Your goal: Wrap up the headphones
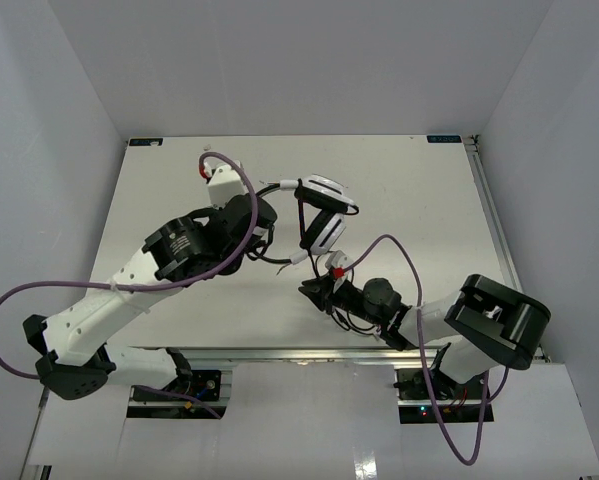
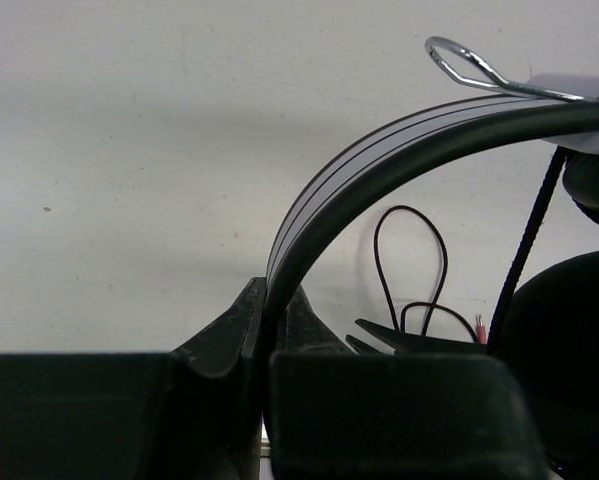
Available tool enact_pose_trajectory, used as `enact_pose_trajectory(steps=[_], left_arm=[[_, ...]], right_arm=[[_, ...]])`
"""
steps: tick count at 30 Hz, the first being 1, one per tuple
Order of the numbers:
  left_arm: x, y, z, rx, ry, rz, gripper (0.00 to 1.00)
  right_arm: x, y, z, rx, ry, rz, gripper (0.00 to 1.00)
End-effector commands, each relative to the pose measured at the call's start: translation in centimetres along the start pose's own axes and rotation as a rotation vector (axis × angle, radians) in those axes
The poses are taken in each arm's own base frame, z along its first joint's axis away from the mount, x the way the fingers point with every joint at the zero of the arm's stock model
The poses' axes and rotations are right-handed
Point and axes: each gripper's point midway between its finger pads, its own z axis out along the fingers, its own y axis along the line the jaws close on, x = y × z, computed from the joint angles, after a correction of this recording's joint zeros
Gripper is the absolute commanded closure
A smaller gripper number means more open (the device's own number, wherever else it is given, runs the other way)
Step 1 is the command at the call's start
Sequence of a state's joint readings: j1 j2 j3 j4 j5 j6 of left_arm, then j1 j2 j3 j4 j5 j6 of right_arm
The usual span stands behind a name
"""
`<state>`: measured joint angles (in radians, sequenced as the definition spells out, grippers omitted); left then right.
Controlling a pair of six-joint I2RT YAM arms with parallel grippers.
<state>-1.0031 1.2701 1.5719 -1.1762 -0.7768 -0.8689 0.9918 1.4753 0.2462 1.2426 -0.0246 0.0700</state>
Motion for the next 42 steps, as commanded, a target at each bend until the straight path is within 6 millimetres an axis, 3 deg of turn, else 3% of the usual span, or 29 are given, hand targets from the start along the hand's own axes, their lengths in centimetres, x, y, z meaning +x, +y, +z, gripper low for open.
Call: enact_pose_trajectory(steps=[1,6,9,15,17,18,19,21,23,24,25,29,30,35,37,42], left_arm=[[-2.0,-1.0,-2.3,0.157,-0.042,-0.137,1.0],[-1.4,-1.7,-4.3,0.317,-0.01,-0.135,1.0],[-1.1,-2.5,-5.3,0.416,0.005,-0.104,1.0],[1.2,-4.8,-9.9,0.767,0.076,0.17,1.0],[3.0,-4.8,-10.6,0.832,0.136,0.313,1.0],[3.0,-4.5,-10.5,0.838,0.122,0.377,1.0],[3.8,-4.0,-10.2,0.822,0.145,0.425,1.0],[4.7,-3.0,-9.3,0.793,0.155,0.522,1.0],[5.7,-2.7,-8.5,0.79,0.165,0.608,1.0],[6.5,-2.4,-7.8,0.782,0.176,0.657,1.0],[7.2,-2.0,-6.6,0.744,0.184,0.702,1.0],[8.8,0.3,-1.3,0.489,0.213,0.825,1.0],[8.5,1.1,0.2,0.382,0.206,0.855,1.0],[7.1,2.5,3.6,0.086,0.168,0.967,1.0],[6.1,2.7,4.3,-0.032,0.123,1.009,1.0],[3.7,2.1,4.4,-0.171,0.003,1.007,1.0]], right_arm=[[-4.8,0.4,0.4,-0.045,-0.222,-0.025,0.73],[-3.9,-0.2,0.6,-0.071,-0.225,0.015,0.79],[-3.7,-0.6,0.6,-0.079,-0.235,0.051,0.89],[-4.5,-3.2,0.0,-0.071,-0.243,0.123,0.92],[-5.8,-4.6,-0.8,-0.071,-0.265,0.165,0.92],[-5.3,-5.6,-1.1,-0.063,-0.234,0.208,0.92],[-6.4,-6.1,-1.2,-0.063,-0.244,0.215,0.92],[-5.6,-7.6,-1.1,-0.03,-0.162,0.257,0.92],[-7.6,-8.6,-0.9,-0.019,-0.147,0.247,0.92],[-6.8,-9.0,-0.9,0.002,-0.087,0.256,0.92],[-6.2,-9.4,-1.0,0.03,-0.021,0.263,0.92],[-7.6,-11.0,-2.1,0.169,0.136,0.286,0.92],[-9.4,-11.1,-2.3,0.178,0.12,0.274,0.92],[-12.1,-9.9,-4.1,0.196,0.149,0.274,0.92],[-13.6,-9.5,-4.6,0.197,0.128,0.263,0.92],[-14.9,-7.5,-5.4,0.145,0.124,0.272,0.92]])
